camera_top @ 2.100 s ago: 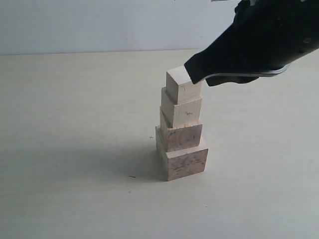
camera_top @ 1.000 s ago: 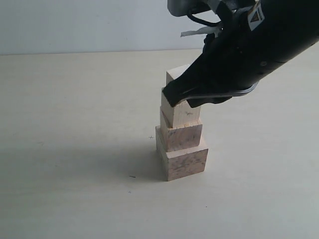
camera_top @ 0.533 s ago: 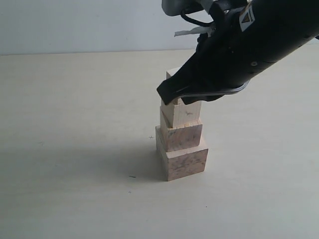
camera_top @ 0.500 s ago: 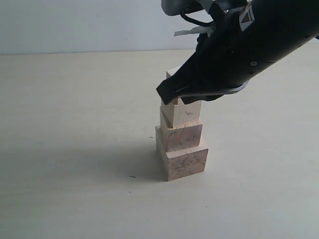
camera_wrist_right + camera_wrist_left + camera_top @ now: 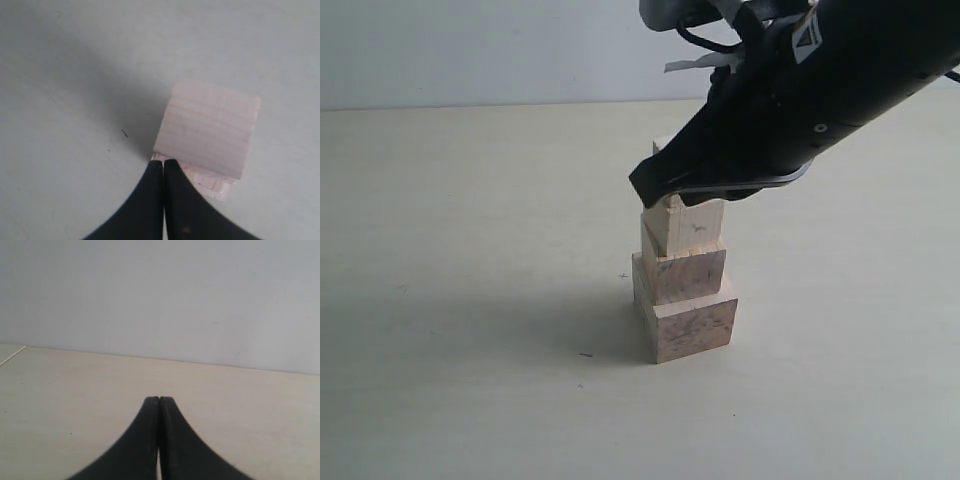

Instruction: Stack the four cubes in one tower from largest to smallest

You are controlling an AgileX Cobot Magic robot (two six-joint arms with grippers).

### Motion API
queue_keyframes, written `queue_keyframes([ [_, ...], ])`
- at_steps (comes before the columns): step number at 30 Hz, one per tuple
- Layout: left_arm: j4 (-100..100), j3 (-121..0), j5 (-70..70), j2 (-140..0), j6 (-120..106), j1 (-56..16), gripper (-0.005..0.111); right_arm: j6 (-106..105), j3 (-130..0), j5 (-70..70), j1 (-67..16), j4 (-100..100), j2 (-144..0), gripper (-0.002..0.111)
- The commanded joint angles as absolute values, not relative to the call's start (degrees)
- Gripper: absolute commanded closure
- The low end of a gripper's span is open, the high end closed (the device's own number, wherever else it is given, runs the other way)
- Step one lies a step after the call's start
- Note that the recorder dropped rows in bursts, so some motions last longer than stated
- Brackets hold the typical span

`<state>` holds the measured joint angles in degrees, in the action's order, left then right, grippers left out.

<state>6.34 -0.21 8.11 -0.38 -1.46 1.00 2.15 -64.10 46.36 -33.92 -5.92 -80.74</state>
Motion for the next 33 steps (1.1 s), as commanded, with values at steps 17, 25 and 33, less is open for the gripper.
queue_keyframes([
  [17, 6.66, 0.0, 8.08, 0.0, -1.36, 0.62, 0.107, 1.85, -53.93, 46.06, -34.02, -5.69, -69.04, 0.108],
  [25, 6.66, 0.0, 8.08, 0.0, -1.36, 0.62, 0.107, 1.52, -43.74, 34.17, -34.02, -10.61, -67.73, 0.108],
  [33, 6.66, 0.0, 8.08, 0.0, -1.36, 0.62, 0.107, 7.22, -42.32, 29.13, -33.88, -4.22, -66.59, 0.108],
])
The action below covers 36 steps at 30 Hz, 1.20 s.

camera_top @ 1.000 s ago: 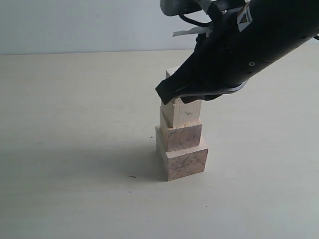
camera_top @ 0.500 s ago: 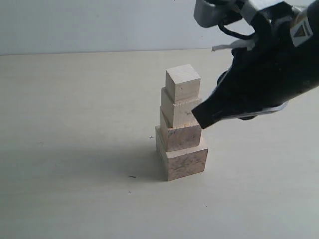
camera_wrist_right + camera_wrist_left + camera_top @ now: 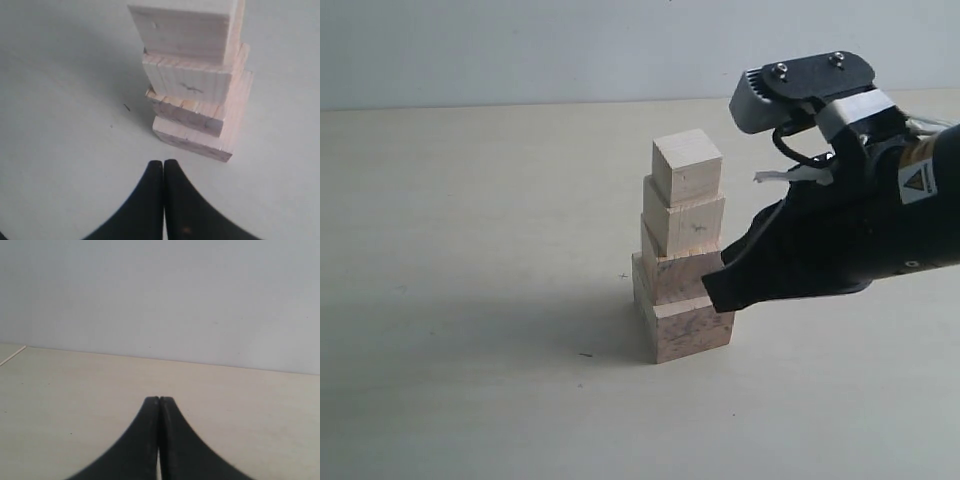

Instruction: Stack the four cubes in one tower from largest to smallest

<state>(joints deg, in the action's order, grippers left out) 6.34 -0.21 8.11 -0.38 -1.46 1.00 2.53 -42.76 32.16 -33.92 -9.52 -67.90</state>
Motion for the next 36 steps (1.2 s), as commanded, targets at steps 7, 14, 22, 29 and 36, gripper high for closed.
queue_keyframes([
  [7, 6.66, 0.0, 8.08, 0.0, -1.36, 0.62, 0.107, 13.09, -42.3, 28.55, -29.86, 0.32, -65.38, 0.108],
  [14, 6.66, 0.0, 8.08, 0.0, -1.36, 0.62, 0.107, 16.41, -42.3, 25.55, -26.19, 0.93, -67.82, 0.108],
  [22, 6.66, 0.0, 8.08, 0.0, -1.36, 0.62, 0.107, 18.83, -42.3, 21.08, -26.19, -3.01, -72.4, 0.108],
  [29, 6.66, 0.0, 8.08, 0.0, -1.36, 0.62, 0.107, 21.2, -40.65, 18.29, -26.19, -5.1, -73.38, 0.108],
  [36, 6.66, 0.0, 8.08, 0.0, -1.36, 0.62, 0.107, 20.48, -40.23, 16.19, -26.19, -6.14, -73.38, 0.108],
])
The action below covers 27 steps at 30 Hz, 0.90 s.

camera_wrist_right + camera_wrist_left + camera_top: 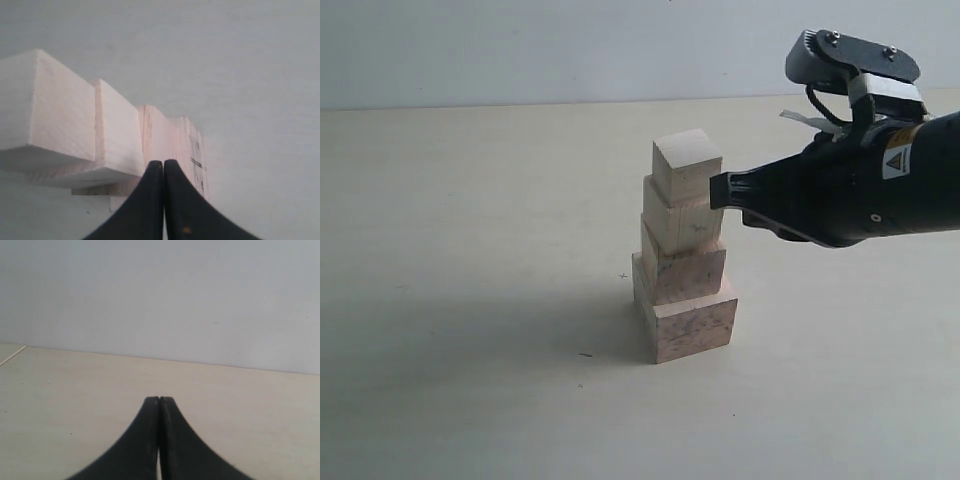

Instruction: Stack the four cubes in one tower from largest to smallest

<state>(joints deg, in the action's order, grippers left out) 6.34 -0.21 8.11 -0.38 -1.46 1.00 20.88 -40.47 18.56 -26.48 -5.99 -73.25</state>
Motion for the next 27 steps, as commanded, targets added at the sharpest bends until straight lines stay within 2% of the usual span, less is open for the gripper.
queue_keyframes([
  [1, 6.66, 0.0, 8.08, 0.0, -1.36, 0.62, 0.107, 20.31, -40.23, 16.1, -26.35, -6.14, -73.38, 0.108],
  [27, 6.66, 0.0, 8.08, 0.0, -1.47, 0.62, 0.107, 14.41, -40.23, 15.82, -29.0, -9.11, -73.46, 0.108],
])
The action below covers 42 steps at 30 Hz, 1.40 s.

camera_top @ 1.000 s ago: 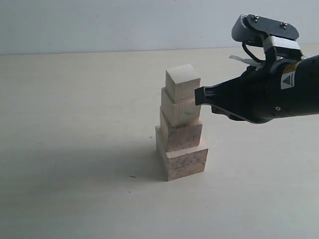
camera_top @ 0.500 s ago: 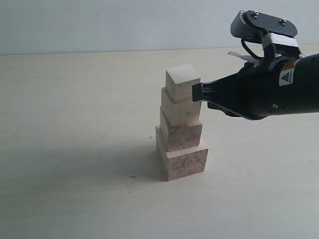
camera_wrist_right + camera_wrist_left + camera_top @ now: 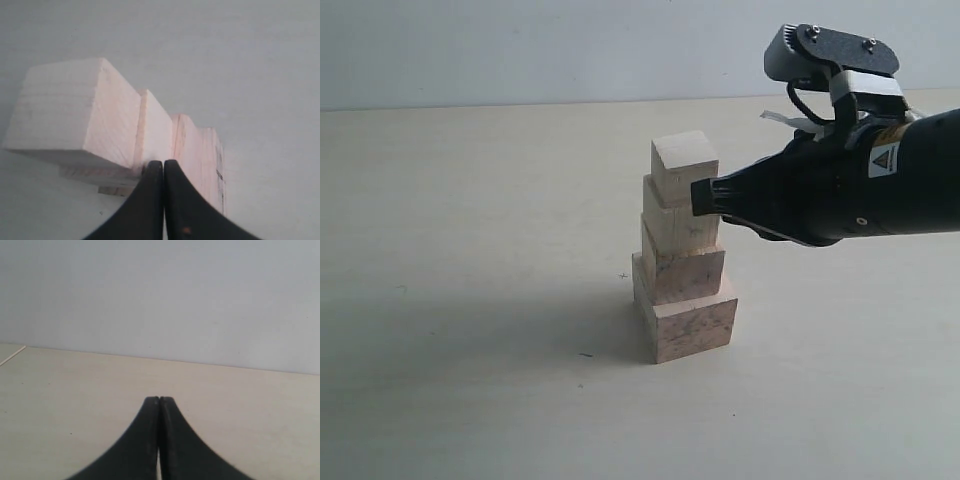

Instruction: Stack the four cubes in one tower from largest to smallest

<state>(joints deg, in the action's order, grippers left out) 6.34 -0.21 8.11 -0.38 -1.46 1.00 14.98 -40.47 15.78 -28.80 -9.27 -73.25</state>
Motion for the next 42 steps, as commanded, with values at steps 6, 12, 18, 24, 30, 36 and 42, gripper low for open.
queue_keyframes([
  [6, 6.66, 0.0, 8.08, 0.0, -1.35, 0.62, 0.107, 16.23, -40.23, 17.6, -28.4, -6.3, -72.23, 0.108],
  [12, 6.66, 0.0, 8.08, 0.0, -1.35, 0.62, 0.107, 18.11, -39.8, 23.45, -28.22, -4.4, -66.17, 0.108],
  [18, 6.66, 0.0, 8.08, 0.0, -1.47, 0.62, 0.107, 18.57, -38.35, 21.99, -28.22, -1.36, -64.66, 0.108],
  [24, 6.66, 0.0, 8.08, 0.0, -1.47, 0.62, 0.107, 18.18, -38.37, 18.53, -28.22, -1.59, -68.18, 0.108],
  [30, 6.66, 0.0, 8.08, 0.0, -1.36, 0.62, 0.107, 18.18, -38.37, 16.23, -28.34, -1.59, -70.93, 0.108],
  [36, 6.66, 0.0, 8.08, 0.0, -1.36, 0.62, 0.107, 18.08, -38.37, 17.4, -28.34, -2.61, -71.03, 0.108],
  [42, 6.66, 0.0, 8.08, 0.0, -1.46, 0.62, 0.107, 17.06, -35.83, 19.47, -32.15, -2.68, -62.53, 0.108],
])
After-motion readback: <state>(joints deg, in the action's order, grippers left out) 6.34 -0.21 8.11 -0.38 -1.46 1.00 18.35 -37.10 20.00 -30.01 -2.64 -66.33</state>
